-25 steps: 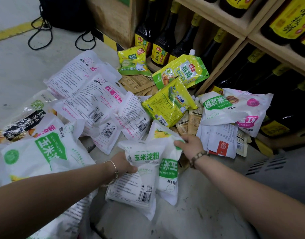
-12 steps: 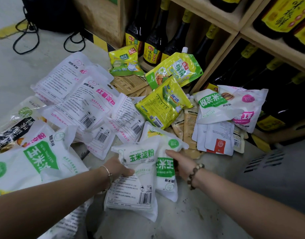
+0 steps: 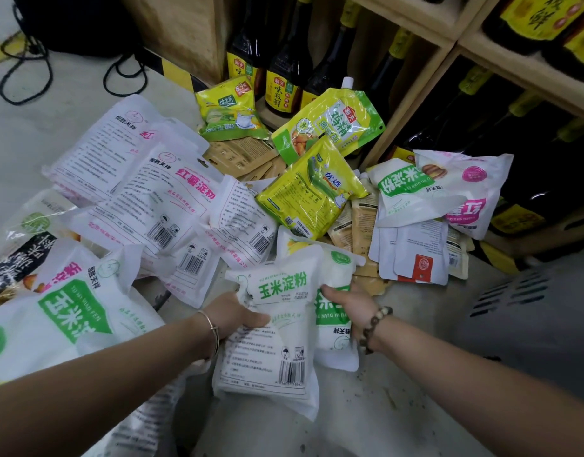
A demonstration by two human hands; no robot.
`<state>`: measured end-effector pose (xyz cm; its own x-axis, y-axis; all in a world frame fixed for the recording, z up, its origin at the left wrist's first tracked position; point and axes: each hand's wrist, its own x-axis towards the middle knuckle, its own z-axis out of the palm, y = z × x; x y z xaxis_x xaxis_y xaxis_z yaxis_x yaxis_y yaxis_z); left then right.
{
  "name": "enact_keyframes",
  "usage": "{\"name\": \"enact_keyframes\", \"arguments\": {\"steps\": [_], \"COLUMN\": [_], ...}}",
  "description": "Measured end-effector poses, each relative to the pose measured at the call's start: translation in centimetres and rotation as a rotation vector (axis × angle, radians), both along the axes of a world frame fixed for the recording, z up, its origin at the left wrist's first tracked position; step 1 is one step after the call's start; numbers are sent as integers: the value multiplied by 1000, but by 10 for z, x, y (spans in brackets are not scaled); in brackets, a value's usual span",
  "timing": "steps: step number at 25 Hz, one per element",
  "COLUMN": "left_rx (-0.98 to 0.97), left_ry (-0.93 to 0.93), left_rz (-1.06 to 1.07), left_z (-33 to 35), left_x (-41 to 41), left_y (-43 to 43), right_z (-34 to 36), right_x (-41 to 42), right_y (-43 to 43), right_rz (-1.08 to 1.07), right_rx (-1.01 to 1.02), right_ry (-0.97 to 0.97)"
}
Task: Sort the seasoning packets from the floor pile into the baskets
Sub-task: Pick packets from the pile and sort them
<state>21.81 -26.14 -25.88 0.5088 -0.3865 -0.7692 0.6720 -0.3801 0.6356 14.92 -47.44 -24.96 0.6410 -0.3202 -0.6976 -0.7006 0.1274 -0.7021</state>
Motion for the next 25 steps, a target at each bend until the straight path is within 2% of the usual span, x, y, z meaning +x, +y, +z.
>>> {"name": "enact_keyframes", "arguments": {"steps": [3,9,18,21,25], "left_rx": [-72,-170,-432,-526,-598], "left_ry": [-46,-203,-325,-370,-395], "left_rz": [47,203,275,367,382], "left_z": [9,34,113,148,198], "left_x": [-4,-5,12,11,7], "left_y": [-9,-39,-80,-89,-93], "right_z": [13,58,188,231,282], "right_x": [-7,-29,-34,-30,-39], "right_y": [-16,-45,-43,-43,-49], "right_rz": [-46,-276,-259,-253,-264], "right_rx": [-113,-326,-656,-699,-761], "right_ry": [-72,-168,-408,-480,-529]}}
